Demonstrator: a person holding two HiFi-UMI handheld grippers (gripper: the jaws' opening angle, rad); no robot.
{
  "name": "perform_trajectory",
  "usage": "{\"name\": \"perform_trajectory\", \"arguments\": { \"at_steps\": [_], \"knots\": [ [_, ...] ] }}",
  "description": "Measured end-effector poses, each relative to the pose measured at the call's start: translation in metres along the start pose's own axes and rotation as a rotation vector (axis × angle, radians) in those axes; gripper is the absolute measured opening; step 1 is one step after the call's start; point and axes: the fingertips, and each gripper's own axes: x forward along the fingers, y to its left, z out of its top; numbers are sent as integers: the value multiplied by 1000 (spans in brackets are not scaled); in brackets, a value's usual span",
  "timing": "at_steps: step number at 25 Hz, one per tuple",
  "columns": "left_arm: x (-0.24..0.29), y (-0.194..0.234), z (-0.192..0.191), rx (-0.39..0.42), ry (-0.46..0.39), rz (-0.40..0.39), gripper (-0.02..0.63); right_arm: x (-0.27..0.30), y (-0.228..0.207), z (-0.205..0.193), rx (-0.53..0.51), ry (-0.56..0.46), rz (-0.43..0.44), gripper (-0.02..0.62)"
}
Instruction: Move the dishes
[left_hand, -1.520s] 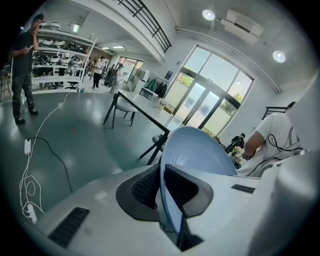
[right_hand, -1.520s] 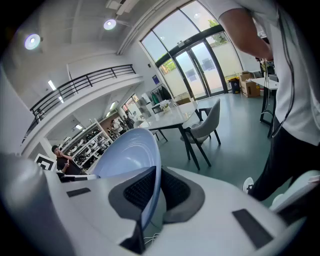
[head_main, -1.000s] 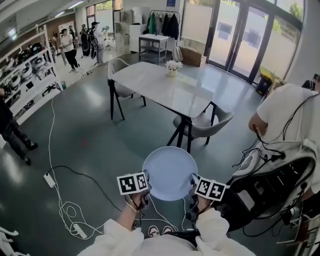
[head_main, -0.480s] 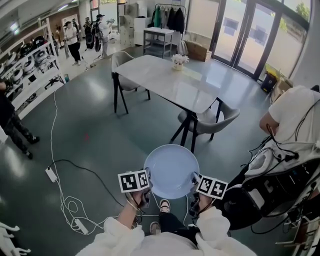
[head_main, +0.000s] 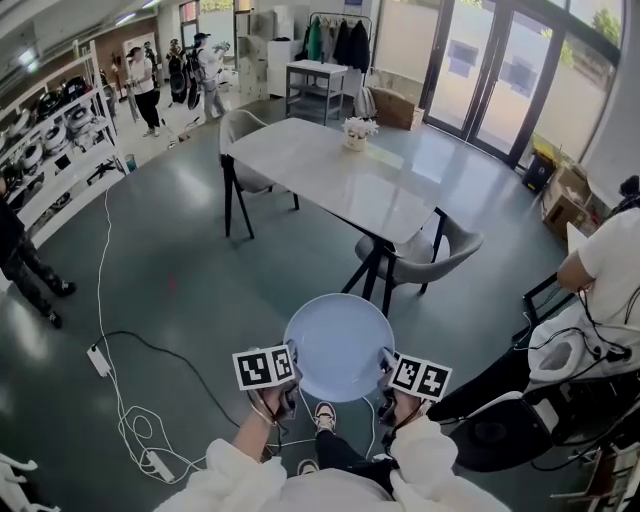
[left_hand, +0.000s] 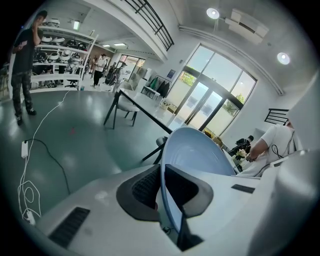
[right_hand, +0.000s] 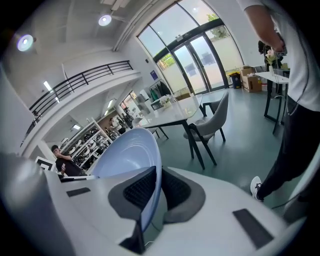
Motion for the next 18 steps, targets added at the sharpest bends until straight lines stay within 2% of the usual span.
{"name": "perform_trajectory", "arguments": {
  "at_steps": [5,18],
  "knots": [
    [33,-2,23,-6,4,-6,26,26,-9,26,-2,10,-10,86],
    [118,-25,113,3,-1,-17,26,93,-24,132,-16,-3,-10,86]
  ]
}}
